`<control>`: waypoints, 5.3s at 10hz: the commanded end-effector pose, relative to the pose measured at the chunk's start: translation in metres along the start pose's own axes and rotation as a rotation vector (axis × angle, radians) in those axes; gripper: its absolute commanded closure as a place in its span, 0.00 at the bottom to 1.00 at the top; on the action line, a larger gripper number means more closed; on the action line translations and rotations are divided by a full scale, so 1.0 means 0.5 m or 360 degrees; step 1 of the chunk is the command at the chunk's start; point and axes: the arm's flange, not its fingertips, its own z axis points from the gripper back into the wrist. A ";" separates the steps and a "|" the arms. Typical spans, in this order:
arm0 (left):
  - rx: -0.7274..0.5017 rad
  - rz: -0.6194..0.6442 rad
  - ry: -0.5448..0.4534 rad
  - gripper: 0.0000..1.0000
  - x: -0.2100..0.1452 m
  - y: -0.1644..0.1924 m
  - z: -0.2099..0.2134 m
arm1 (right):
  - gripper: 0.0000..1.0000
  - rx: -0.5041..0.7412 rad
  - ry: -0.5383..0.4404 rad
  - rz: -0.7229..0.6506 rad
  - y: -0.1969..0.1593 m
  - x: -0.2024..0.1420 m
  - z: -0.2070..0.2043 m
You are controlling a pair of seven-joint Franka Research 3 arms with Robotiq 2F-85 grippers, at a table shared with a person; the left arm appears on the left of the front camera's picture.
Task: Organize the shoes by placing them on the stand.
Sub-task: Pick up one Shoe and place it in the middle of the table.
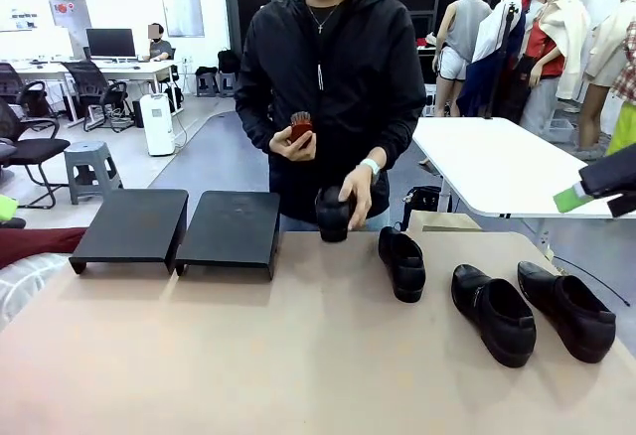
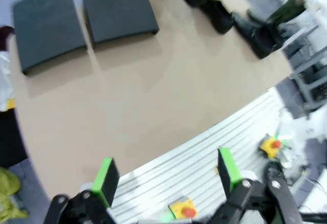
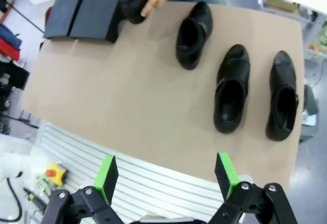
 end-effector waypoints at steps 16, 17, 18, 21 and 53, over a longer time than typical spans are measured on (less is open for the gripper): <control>-0.0034 -0.0016 -0.0005 0.00 0.001 0.005 0.002 | 0.00 -0.0507 0.0732 -0.0383 -0.244 0.070 -0.501; -0.0034 -0.0016 -0.0005 0.00 0.001 0.005 0.002 | 0.00 -0.0492 0.0722 -0.0385 -0.247 0.073 -0.518; -0.0034 -0.0016 -0.0005 0.00 0.001 0.005 0.002 | 0.00 -0.0494 0.0718 -0.0397 -0.255 0.075 -0.531; -0.0034 -0.0016 -0.0005 0.00 0.001 0.005 0.002 | 0.00 -0.0529 0.0681 -0.0393 -0.273 0.078 -0.575; -0.0034 -0.0016 -0.0005 0.00 0.001 0.005 0.002 | 1.00 -0.0315 0.0033 -0.0256 0.075 0.102 -0.156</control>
